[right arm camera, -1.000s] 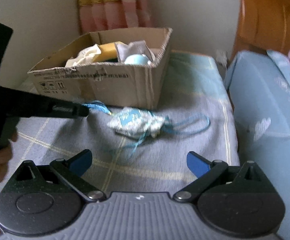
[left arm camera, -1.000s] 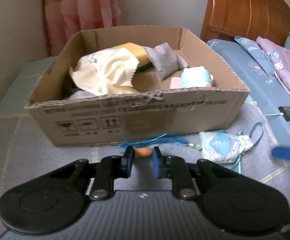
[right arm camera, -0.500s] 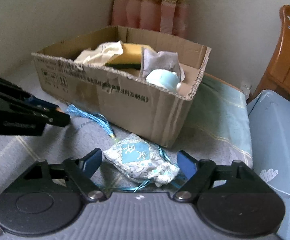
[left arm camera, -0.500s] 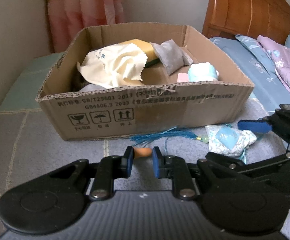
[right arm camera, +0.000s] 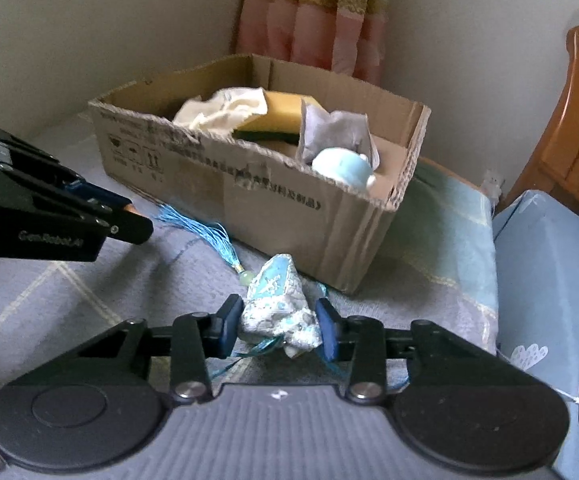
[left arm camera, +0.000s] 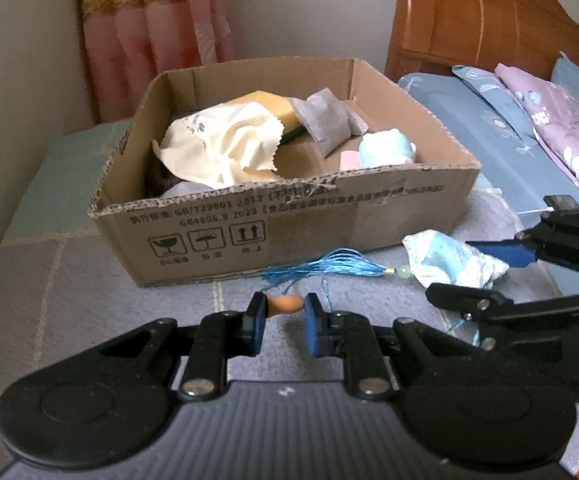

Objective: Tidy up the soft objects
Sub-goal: 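Drop the light blue pouch into the box with the right tool while the left tool drops the earplug in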

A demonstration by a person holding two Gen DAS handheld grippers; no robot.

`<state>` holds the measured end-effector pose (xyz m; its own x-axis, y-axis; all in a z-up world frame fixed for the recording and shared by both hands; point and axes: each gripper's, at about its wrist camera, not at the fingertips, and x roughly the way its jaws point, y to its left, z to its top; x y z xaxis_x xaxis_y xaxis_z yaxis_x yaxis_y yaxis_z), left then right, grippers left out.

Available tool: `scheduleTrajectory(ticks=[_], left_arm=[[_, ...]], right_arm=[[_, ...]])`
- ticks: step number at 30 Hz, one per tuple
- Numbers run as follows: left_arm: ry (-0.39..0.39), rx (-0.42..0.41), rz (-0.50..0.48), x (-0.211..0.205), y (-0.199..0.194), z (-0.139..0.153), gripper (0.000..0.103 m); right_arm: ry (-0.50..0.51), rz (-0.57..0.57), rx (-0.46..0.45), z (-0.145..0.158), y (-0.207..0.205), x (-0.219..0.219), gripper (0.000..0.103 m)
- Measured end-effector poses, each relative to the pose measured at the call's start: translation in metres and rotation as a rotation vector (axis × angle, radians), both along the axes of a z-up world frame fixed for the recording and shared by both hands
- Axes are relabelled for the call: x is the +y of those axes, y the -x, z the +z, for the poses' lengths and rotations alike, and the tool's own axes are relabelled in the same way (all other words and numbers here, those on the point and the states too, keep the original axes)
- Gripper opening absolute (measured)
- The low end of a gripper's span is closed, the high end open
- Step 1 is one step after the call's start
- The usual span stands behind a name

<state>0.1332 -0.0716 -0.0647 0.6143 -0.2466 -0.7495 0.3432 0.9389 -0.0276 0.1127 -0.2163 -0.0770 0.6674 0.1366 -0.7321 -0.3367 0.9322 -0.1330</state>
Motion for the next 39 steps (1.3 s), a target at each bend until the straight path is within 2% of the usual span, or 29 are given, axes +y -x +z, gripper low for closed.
scheduleTrajectory(ticks=[10, 18, 23, 28, 35, 37, 39], left_arm=[[0.003, -0.012, -0.062, 0.010, 0.017, 0.020, 0.019], [-0.002, -0.033, -0.092, 0.016, 0.029, 0.030, 0.019], [-0.002, -0.043, -0.109, 0.020, 0.037, 0.037, 0.019], [-0.007, -0.063, -0.112, 0.025, 0.040, 0.045, 0.019], [-0.013, -0.083, -0.090, 0.035, 0.035, 0.051, 0.019], [-0.012, -0.082, -0.086, 0.036, 0.033, 0.053, 0.019], [-0.011, -0.087, -0.085, 0.037, 0.031, 0.055, 0.019]], right_arm=[[-0.029, 0.038, -0.026, 0.036, 0.018, 0.001, 0.045], [-0.048, 0.052, -0.089, 0.081, 0.026, -0.002, 0.045], [-0.068, 0.056, -0.139, 0.110, 0.007, -0.001, 0.045], [-0.116, 0.053, -0.158, 0.135, -0.029, 0.002, 0.045], [-0.188, 0.023, -0.146, 0.138, -0.084, 0.011, 0.046], [-0.173, 0.016, -0.117, 0.133, -0.094, 0.015, 0.052], [-0.170, -0.003, -0.094, 0.127, -0.100, 0.018, 0.070]])
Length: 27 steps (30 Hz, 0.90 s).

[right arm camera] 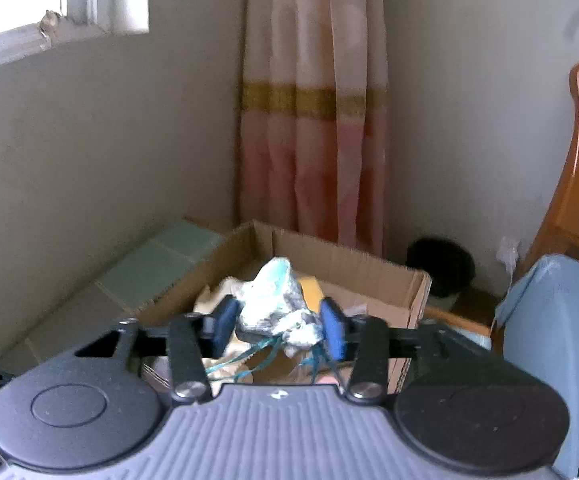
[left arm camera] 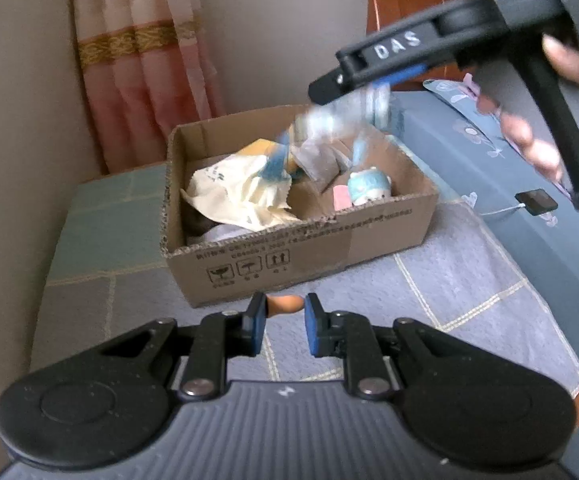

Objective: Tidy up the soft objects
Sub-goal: 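Drop the light blue pouch into the box with the right tool while the left tool drops the earplug in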

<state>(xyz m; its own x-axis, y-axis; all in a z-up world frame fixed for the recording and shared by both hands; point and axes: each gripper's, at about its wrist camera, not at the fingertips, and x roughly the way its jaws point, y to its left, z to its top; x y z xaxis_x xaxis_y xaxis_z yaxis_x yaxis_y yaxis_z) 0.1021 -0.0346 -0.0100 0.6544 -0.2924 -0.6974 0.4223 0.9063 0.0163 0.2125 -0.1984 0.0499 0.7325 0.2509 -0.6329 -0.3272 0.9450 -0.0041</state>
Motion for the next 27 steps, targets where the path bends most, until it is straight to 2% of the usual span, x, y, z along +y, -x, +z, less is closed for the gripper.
scheduleTrajectory(ticks=[1, 2, 6, 8, 10, 15, 20, 22, 23, 24, 27], left_arm=[[-0.001, -0.004, -0.001, 0.000, -0.001, 0.001, 0.019], [-0.002, -0.008, -0.002, 0.000, -0.003, 0.002, 0.019], [-0.008, -0.024, -0.014, -0.002, -0.009, 0.008, 0.019], [-0.012, -0.037, -0.020, -0.004, -0.014, 0.012, 0.019], [-0.013, -0.044, -0.024, -0.006, -0.021, 0.017, 0.019], [-0.008, -0.066, -0.067, -0.017, -0.047, 0.034, 0.019], [0.020, -0.094, -0.099, -0.034, -0.081, 0.045, 0.021], [0.058, -0.118, -0.119, -0.039, -0.090, 0.047, 0.037], [0.062, -0.120, -0.124, -0.041, -0.092, 0.047, 0.072], [0.058, -0.120, -0.117, -0.042, -0.093, 0.048, 0.103], [0.087, -0.211, -0.083, -0.036, -0.080, 0.050, 0.102]], right_arm=[[-0.009, -0.006, 0.005, -0.002, 0.001, -0.001, 0.085], [-0.029, -0.007, 0.004, -0.003, 0.003, -0.003, 0.092], [-0.044, -0.039, 0.025, -0.007, 0.012, -0.010, 0.093], [-0.035, -0.054, 0.043, -0.009, 0.017, -0.012, 0.099], [-0.028, -0.064, 0.046, -0.009, 0.023, -0.015, 0.099], [0.006, -0.120, 0.088, -0.013, 0.037, -0.023, 0.101], [-0.004, -0.144, 0.114, -0.023, 0.055, -0.031, 0.102], [-0.005, -0.154, 0.115, -0.027, 0.062, -0.032, 0.102], [-0.005, -0.155, 0.118, -0.027, 0.063, -0.032, 0.102], [-0.004, -0.156, 0.122, -0.029, 0.066, -0.033, 0.102], [0.010, -0.171, 0.132, -0.030, 0.072, -0.033, 0.102]])
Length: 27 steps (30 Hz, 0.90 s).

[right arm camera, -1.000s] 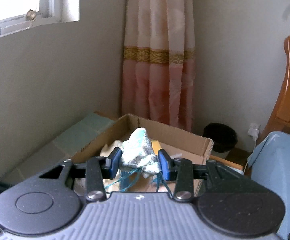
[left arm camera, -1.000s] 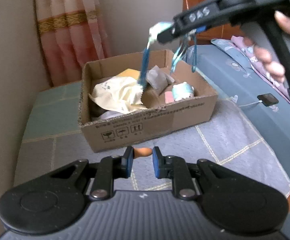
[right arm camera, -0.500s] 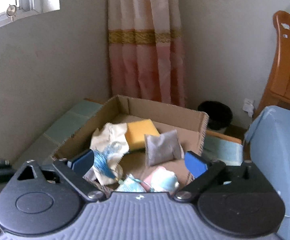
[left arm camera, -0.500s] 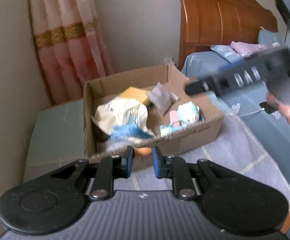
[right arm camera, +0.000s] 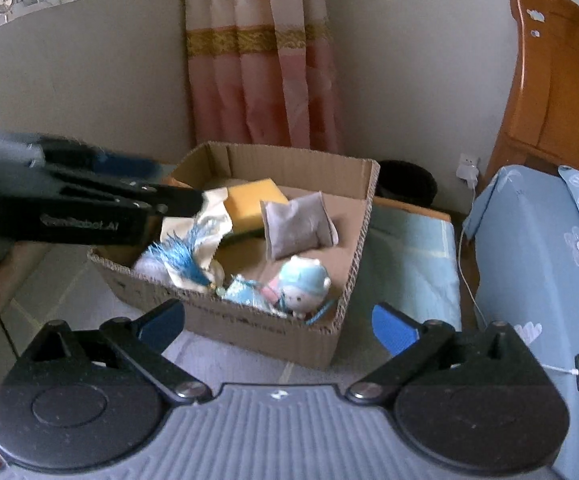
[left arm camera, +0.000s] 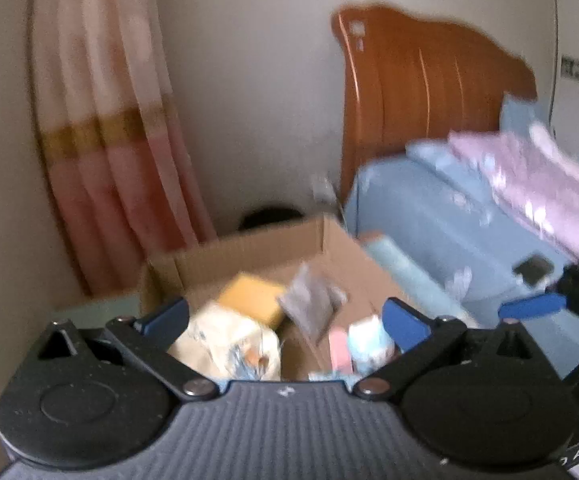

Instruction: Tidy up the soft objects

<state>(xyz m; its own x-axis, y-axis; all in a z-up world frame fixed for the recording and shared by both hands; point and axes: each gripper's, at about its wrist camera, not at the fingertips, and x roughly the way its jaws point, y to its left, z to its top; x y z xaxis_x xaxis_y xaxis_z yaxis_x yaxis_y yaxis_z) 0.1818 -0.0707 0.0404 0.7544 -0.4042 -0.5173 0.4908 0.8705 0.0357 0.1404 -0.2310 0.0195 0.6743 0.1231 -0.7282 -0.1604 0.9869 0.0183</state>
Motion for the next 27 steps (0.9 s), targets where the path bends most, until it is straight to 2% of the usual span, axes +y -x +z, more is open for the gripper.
scheduleTrajectory(ticks=[6, 9, 14, 20, 27], left_arm=[[-0.038, -0.017, 0.095, 0.014, 0.030, 0.007, 0.102], [-0.097, 0.032, 0.184, 0.019, 0.045, 0.005, 0.102], [-0.115, 0.130, 0.285, 0.028, 0.072, -0.006, 0.102], [-0.169, 0.143, 0.348, 0.030, 0.098, -0.012, 0.102], [-0.140, 0.154, 0.384, 0.035, 0.106, -0.008, 0.102]], right_arm=[[-0.001, -0.046, 0.029, -0.001, 0.009, 0.001, 0.102], [0.018, -0.108, 0.042, -0.001, 0.016, 0.004, 0.102], [0.051, -0.209, 0.064, 0.001, 0.030, 0.017, 0.102], [0.065, -0.268, 0.044, 0.004, 0.052, 0.031, 0.102], [0.062, -0.318, 0.019, 0.009, 0.071, 0.033, 0.102]])
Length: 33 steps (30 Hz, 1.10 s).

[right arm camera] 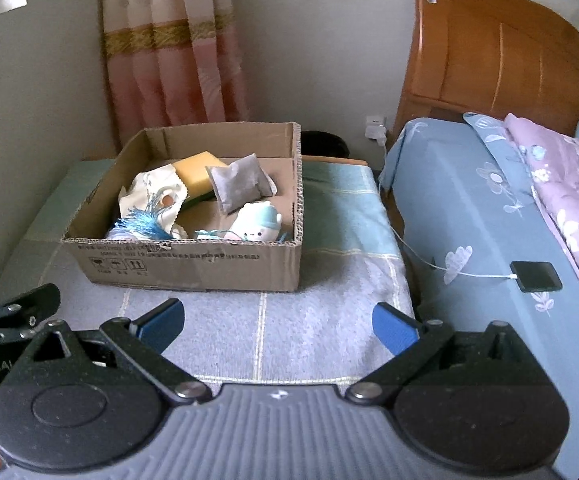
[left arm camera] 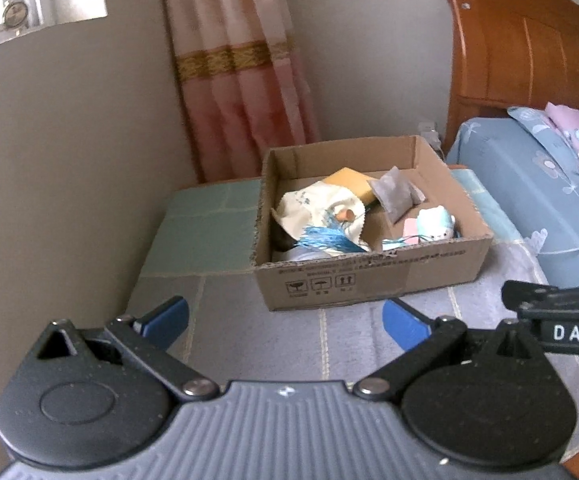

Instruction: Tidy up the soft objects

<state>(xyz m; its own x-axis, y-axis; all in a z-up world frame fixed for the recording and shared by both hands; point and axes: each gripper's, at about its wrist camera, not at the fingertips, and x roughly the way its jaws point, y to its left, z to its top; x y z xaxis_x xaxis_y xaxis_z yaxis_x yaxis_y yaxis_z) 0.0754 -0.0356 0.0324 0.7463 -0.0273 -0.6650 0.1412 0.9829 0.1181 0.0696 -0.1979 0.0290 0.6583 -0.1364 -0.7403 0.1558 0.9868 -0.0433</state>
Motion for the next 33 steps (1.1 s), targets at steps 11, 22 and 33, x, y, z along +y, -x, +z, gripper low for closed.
scheduleTrajectory(ticks=[11, 22, 33], left_arm=[[0.003, 0.000, 0.016, 0.000, 0.004, 0.003, 0.102], [0.007, 0.000, 0.019, 0.002, 0.004, 0.004, 0.102], [0.008, -0.001, 0.034, 0.003, 0.003, 0.005, 0.102]], right_arm=[[0.014, -0.004, -0.031, 0.010, 0.008, 0.005, 0.102], [0.016, 0.003, -0.035, 0.010, 0.009, 0.006, 0.102], [0.016, 0.005, -0.038, 0.011, 0.008, 0.006, 0.102]])
